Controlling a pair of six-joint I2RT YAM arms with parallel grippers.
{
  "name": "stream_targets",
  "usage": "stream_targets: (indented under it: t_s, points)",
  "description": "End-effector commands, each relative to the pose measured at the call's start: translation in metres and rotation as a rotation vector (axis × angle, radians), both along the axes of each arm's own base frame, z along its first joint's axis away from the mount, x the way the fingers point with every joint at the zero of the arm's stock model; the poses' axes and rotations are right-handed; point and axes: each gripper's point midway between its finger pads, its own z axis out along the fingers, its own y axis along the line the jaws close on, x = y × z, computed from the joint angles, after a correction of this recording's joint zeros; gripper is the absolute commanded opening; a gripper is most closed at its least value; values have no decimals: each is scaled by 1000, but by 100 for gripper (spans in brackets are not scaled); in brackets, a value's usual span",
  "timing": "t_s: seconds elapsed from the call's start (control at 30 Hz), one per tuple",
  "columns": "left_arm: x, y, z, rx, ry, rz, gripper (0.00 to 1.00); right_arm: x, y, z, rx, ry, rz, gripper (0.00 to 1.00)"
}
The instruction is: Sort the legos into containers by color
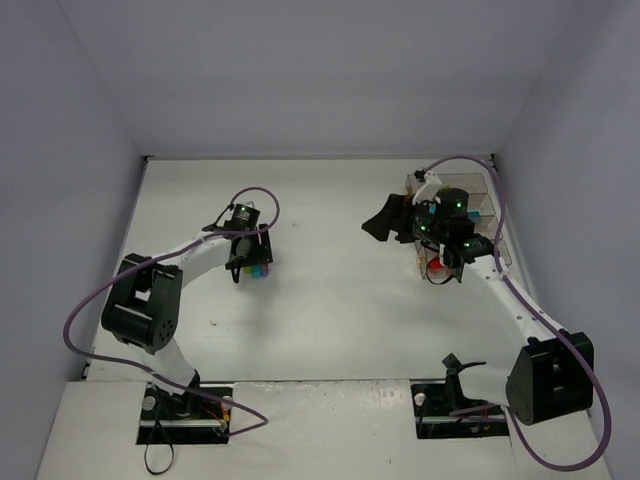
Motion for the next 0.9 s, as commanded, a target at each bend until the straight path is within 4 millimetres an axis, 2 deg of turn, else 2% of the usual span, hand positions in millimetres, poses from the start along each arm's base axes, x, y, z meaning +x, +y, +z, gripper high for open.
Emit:
stream_targets:
  t_s: [0.0, 0.2, 0.47, 0.63, 0.83, 0.87]
  points:
    - [4, -3, 6, -6, -10, -9, 67, 10, 4, 18, 7, -71, 3, 84]
    - [7, -5, 9, -17, -16, -7, 70, 11, 6, 13, 0, -59, 4, 84]
    - [7, -11, 14, -44, -38, -29, 49, 10, 11, 12, -2, -59, 15, 84]
    - [6, -19, 31, -102, -90, -70, 38, 8, 12, 12, -2, -57, 20, 84]
    - [3, -36, 51, -203, -151, -133, 38, 6, 13, 12, -1, -55, 23, 84]
    - [5, -42, 60, -234, -182, -147, 38, 5, 13, 13, -1, -59, 24, 84]
